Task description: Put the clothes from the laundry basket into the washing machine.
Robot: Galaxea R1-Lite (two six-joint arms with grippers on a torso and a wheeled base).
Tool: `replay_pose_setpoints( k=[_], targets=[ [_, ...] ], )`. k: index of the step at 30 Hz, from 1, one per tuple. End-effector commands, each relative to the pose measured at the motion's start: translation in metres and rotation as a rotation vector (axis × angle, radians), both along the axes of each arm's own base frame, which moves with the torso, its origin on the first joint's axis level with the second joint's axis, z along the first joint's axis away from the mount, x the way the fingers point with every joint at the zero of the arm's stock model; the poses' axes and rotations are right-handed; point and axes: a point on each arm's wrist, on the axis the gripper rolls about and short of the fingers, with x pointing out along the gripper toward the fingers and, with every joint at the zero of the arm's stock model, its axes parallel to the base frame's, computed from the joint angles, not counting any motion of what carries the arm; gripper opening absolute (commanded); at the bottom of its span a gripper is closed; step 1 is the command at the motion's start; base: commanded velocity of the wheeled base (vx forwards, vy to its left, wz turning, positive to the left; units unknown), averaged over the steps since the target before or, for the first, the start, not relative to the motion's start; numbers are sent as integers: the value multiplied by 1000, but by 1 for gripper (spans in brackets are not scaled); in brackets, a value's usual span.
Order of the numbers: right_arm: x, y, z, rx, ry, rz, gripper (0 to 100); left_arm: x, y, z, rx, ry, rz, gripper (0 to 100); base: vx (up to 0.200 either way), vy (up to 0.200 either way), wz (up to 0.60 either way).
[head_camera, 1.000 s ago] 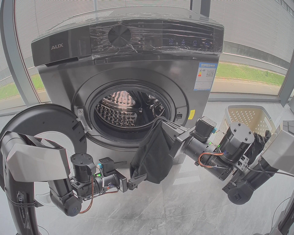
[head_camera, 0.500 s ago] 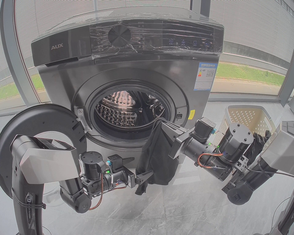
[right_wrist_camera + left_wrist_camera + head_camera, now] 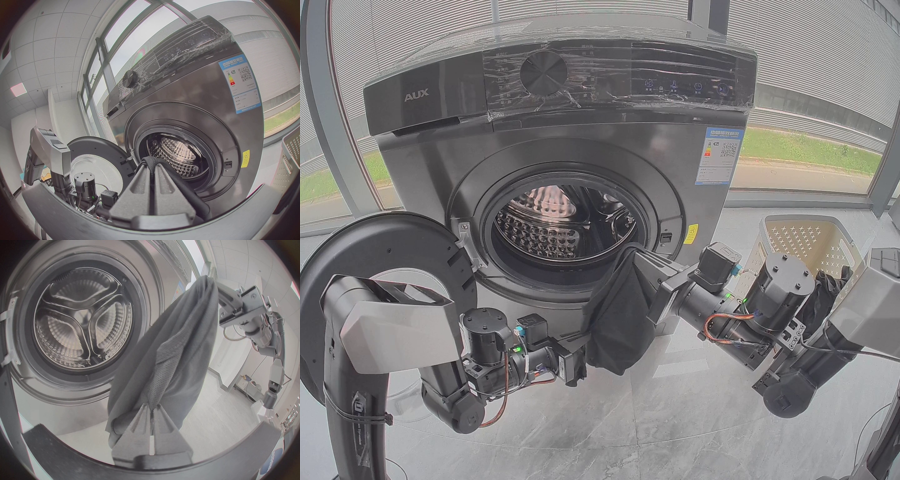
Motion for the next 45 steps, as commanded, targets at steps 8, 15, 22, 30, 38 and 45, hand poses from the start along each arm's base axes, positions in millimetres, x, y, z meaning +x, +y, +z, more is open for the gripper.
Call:
replay_pose_setpoints(
  k=[8,15,22,30,38,45],
  targets=[
    [-13,-16,-9,-31,61,-5,0,-26,36,58,-49,-85,67,0,0,0,0],
    [-6,-33,-16,-50,92,-93,0,-42,64,96,-89,-174,132,0,0,0,0],
    [-3,-41,-21,-62,111,-130,0,-41,79,116,-128,-232,181,0,0,0,0],
    [-5,-41,-24,-74,121,-128,0,-39,82,131,-183,-266,200,0,0,0,0],
    [-5,-43,-36,-104,154,-131,0,-43,84,141,-202,-292,198,0,0,0,0],
    [4,-42,-21,-58,100,-155,0,-44,86,141,-199,-296,203,0,0,0,0]
  ],
)
